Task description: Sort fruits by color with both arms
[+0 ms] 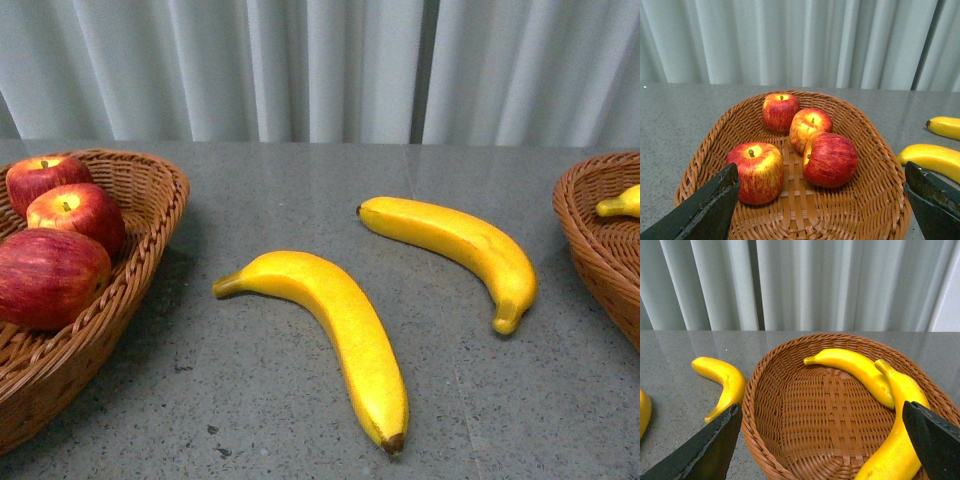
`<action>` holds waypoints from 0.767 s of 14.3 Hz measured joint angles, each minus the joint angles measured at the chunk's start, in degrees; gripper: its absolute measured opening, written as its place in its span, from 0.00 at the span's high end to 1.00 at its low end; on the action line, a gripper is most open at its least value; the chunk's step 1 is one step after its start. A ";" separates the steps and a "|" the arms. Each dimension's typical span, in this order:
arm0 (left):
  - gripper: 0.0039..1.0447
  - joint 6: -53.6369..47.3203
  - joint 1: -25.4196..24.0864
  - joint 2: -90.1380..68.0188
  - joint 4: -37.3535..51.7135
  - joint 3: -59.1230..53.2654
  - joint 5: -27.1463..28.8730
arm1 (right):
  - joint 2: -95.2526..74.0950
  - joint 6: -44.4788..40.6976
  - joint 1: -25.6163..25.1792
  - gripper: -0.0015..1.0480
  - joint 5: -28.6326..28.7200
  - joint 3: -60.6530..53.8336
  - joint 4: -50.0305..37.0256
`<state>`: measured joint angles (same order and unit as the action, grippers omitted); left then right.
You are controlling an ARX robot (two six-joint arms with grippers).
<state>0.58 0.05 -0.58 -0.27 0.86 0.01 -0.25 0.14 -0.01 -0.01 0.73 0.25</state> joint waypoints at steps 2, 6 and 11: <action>0.06 0.02 0.00 0.00 0.00 0.00 0.00 | -0.11 0.39 -0.24 0.06 0.96 0.07 0.52; 0.06 0.02 0.00 0.00 0.00 0.00 0.02 | -3.17 2.95 -3.50 0.06 9.90 1.16 3.13; 0.06 0.00 0.00 0.00 0.02 0.00 0.00 | -13.31 6.29 0.07 0.06 15.04 3.32 -5.57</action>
<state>0.58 0.05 -0.58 -0.25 0.86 0.01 -13.56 6.44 0.05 15.03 4.05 -5.32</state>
